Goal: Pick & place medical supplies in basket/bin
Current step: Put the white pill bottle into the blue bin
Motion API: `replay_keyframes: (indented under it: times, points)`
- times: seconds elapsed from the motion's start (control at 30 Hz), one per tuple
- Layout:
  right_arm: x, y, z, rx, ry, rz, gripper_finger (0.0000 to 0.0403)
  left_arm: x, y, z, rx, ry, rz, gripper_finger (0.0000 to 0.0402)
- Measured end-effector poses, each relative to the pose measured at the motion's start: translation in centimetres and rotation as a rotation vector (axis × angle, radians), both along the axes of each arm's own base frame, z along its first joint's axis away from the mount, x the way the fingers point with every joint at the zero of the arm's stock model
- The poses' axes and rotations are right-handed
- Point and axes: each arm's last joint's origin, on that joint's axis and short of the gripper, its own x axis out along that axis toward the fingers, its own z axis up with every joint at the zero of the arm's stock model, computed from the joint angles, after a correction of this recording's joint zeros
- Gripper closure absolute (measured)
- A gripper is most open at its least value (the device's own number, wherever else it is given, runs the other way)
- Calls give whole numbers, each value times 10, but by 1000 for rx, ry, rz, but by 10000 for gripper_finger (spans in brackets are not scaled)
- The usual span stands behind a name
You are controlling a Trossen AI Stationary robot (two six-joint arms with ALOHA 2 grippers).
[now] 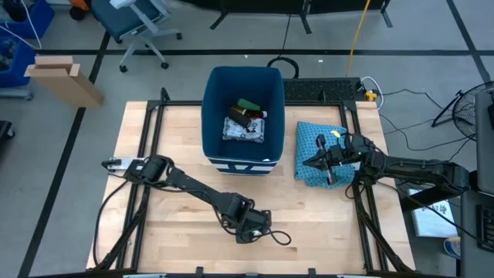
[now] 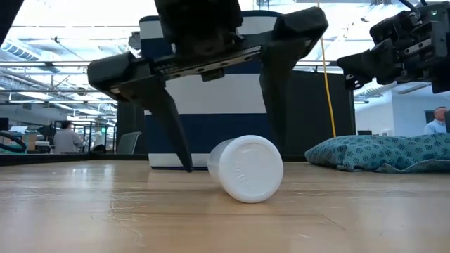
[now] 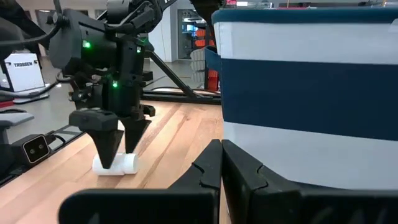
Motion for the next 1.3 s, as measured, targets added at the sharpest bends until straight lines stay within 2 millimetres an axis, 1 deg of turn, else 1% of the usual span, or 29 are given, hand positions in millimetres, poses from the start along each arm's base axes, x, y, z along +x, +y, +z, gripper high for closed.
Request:
replay_keyframes:
  times: [0.13,0.23,0.4,0.53,0.57,0.67,0.73,0.8,0.87,1.0,1.17,1.3]
  points:
    - [1,0,-1,4,9,0,403,3,0,-3,-1,-14,-29,63]
    - [1,0,-1,5,12,0,403,4,1,-8,-3,-8,-52,91]
    - [1,0,-1,-2,8,0,403,5,0,-12,-6,2,-73,161]
    - [1,0,-1,-17,4,-3,403,4,0,-14,-8,15,-46,224]
    - [1,0,-1,-19,3,-3,403,4,0,-13,-12,16,-33,233]
    - [1,0,-1,-28,-1,-3,403,3,1,-11,-9,21,16,234]
    - [1,0,0,-30,-4,-4,403,1,2,-5,-10,25,49,234]
    - [1,0,0,-32,-4,-4,403,-3,2,7,-19,13,90,234]
    - [1,0,0,-32,-4,-4,403,-6,3,23,-49,-14,137,234]
    - [1,0,-1,-36,-5,-4,403,-19,8,64,-131,-52,265,227]
    - [1,0,-1,-36,-5,-4,403,-53,22,127,-251,-71,474,234]
    - [1,0,0,-37,-10,-4,403,-91,37,174,-349,-66,658,234]
